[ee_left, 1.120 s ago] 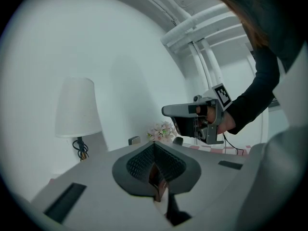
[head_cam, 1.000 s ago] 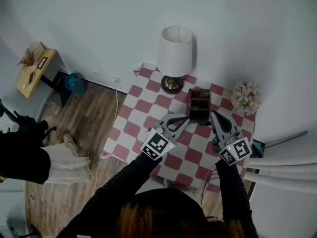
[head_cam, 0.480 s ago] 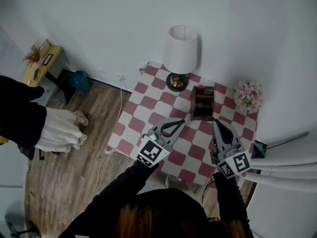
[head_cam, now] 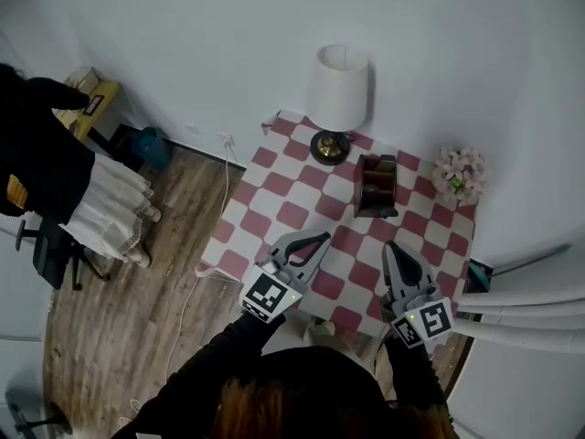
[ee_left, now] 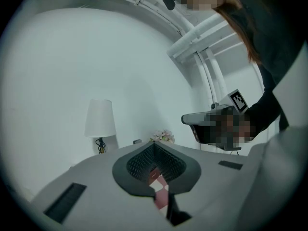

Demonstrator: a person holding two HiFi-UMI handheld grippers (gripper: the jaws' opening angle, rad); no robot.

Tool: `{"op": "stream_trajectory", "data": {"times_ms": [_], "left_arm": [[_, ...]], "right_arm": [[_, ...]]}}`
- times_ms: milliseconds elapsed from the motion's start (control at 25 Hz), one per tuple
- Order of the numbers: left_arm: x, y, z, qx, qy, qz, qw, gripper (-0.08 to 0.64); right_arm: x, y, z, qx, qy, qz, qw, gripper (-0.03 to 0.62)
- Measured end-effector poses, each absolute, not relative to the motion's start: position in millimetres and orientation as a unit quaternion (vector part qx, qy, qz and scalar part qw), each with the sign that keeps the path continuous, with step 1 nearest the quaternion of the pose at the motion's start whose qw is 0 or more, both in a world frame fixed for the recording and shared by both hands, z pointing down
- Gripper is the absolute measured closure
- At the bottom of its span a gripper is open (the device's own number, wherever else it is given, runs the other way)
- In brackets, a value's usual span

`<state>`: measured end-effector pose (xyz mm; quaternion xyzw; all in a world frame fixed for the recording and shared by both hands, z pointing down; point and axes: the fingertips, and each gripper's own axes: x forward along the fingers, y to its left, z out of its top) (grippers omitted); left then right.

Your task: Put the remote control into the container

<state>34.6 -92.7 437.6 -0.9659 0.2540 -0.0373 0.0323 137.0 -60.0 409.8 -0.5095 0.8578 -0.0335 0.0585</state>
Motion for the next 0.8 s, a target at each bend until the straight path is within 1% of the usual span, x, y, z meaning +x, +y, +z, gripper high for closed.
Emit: {"op": "stream_trajectory", "data": {"times_ms": [400,800], "left_arm": [[17,-76,442,-0.96,0.275,-0.041,0.029,0.551],[6,-68,434,-0.957,0.283,-0.042,0.038,0.551]], "right_arm": [[124,-50,420,-0.498,0.864,-0.05,0.061,0.577],[105,-53,409,-0.482,0.872,-0.044,0.071,0.577]]}}
